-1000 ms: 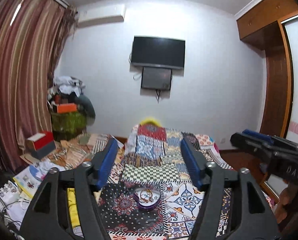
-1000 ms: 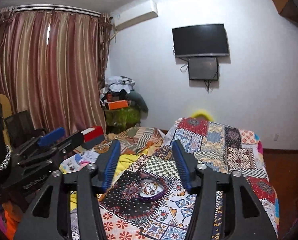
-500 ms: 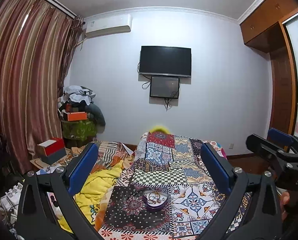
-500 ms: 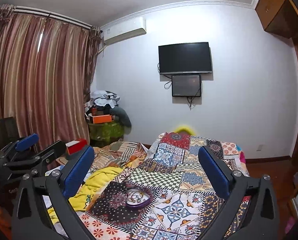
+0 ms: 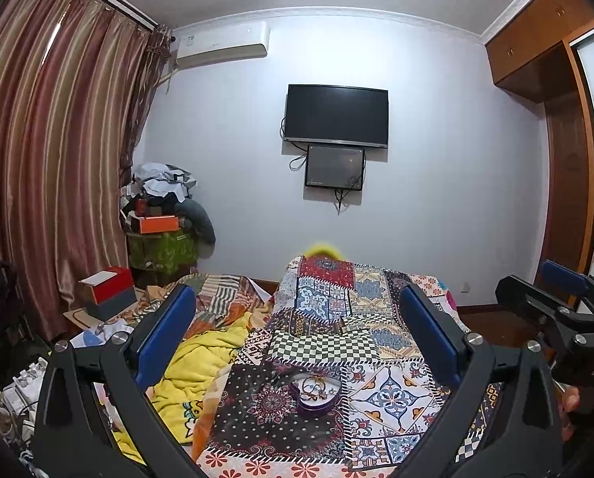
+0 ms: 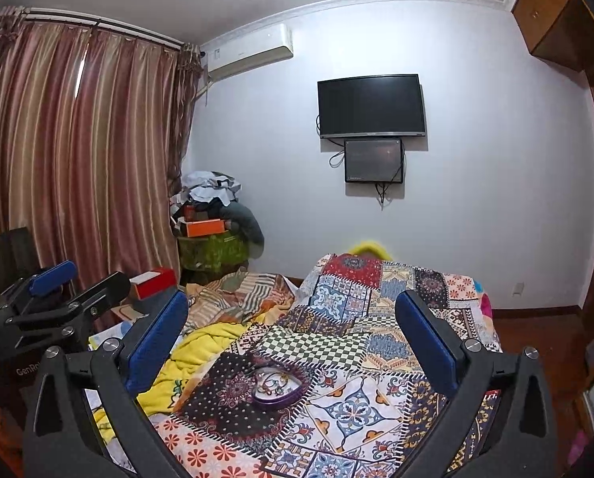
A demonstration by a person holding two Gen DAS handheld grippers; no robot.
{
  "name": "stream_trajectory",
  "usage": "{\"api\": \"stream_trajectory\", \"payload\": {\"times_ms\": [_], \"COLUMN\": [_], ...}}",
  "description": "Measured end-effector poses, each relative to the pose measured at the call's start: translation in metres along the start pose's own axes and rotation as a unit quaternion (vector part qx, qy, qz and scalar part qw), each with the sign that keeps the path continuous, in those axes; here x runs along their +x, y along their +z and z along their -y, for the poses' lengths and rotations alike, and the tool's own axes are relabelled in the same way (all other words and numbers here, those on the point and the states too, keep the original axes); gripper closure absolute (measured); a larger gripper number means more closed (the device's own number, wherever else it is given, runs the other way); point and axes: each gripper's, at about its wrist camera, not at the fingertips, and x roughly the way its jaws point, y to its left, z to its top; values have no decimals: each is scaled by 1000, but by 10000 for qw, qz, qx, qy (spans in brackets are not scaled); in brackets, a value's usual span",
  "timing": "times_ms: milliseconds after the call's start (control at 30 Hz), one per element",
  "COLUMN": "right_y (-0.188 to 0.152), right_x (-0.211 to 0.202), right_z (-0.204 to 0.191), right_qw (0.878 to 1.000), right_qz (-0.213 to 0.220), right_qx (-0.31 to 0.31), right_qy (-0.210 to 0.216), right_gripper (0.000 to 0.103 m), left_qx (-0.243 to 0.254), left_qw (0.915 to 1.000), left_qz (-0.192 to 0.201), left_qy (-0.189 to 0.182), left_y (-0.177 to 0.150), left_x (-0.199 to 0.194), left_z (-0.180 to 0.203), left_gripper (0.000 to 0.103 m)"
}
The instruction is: Organize jewelry
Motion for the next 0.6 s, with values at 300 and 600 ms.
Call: {"api": "stream_trajectory", "payload": {"times_ms": [300, 600], "right_y": [-1, 0], "right_x": [0, 0], "right_z": [0, 2], "right_qw": [10000, 9999], "right_qz": [-84, -167], "right_qx": [15, 42], "right_qy": [4, 7], "right_gripper": [0, 0], "left_qx": [70, 107], "left_qw": [10000, 9999], "left_qz": [-21, -40], "left_qy": [3, 1], "left_y": [-2, -4], "left_x": [3, 3], "left_z": [3, 6], "left_gripper": [0, 0]}}
